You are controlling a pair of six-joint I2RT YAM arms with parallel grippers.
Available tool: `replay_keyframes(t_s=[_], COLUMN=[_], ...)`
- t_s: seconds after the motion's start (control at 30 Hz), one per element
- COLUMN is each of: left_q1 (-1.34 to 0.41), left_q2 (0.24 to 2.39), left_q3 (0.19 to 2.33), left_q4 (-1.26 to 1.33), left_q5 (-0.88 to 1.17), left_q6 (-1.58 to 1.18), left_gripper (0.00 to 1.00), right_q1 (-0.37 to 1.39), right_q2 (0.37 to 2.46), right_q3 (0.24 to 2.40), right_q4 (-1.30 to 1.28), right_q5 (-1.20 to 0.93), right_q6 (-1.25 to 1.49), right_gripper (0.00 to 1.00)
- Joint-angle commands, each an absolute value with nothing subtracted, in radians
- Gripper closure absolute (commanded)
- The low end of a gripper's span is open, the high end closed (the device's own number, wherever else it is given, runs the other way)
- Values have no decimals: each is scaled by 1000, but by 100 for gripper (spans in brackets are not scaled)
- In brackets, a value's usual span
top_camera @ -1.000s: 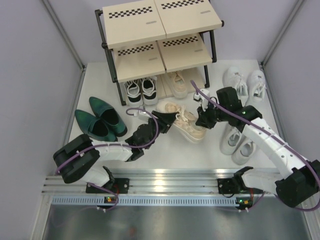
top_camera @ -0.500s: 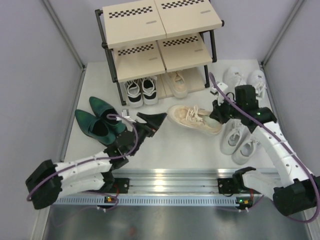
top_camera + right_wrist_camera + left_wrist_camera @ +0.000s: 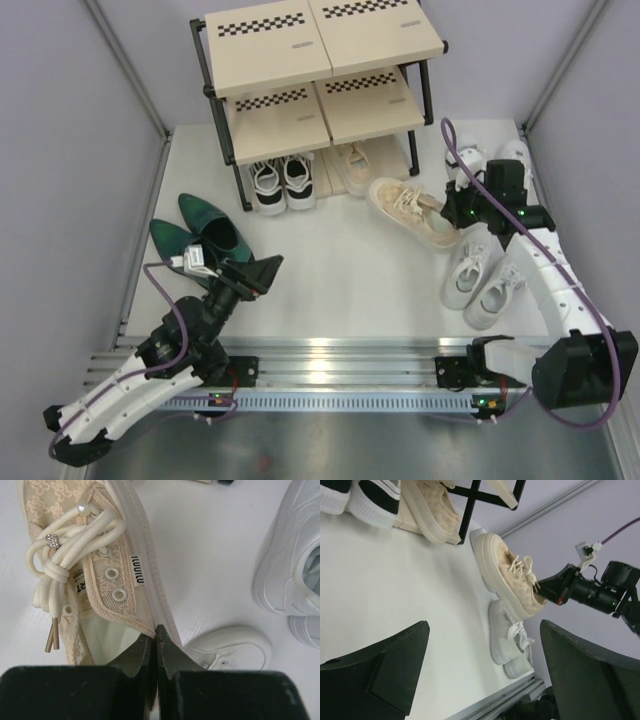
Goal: Place and organize the shoes onto the shoe shelf
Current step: Place the shoe at the shoe shelf.
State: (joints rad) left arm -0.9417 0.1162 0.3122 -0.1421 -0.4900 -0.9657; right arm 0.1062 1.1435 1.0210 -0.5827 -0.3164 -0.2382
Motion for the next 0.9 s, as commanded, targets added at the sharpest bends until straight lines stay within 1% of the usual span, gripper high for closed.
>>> replay_keyframes(t_s=[0.0,0.1,0.23,0.5,0.53,0.63,0.87], left_q1=[-942,-942,-942,-942,-942,-942,-942], left_q2=[48,34,46,48,48,48,60], left_q3=[304,317,324,328,330,331,339], left_q4=[-353,-385,-387,-387,-387,-387,-387], left_q5=[-468,-456,-451,-456,-456,-460,-469], left_q6=[-887,-864,-858,-851,-851,-853,-854], left_gripper=[3,3,2,3,2,3,3], right_q1=[98,101,110,153,159,184,233], right_q2=[1181,1221,1256,1371,1399,1443,1540], right_q3=[1074,1094,1112,1154,1169,1206,1270], right_q4=[-391,-304,-252,-177,-172,-141,-83], right_q5=[-267,-209,-123,-65,30,73,72], right_q6=[-128,-45,-6,58,95,135,143], right_gripper=[100,100,100,100,100,100,100])
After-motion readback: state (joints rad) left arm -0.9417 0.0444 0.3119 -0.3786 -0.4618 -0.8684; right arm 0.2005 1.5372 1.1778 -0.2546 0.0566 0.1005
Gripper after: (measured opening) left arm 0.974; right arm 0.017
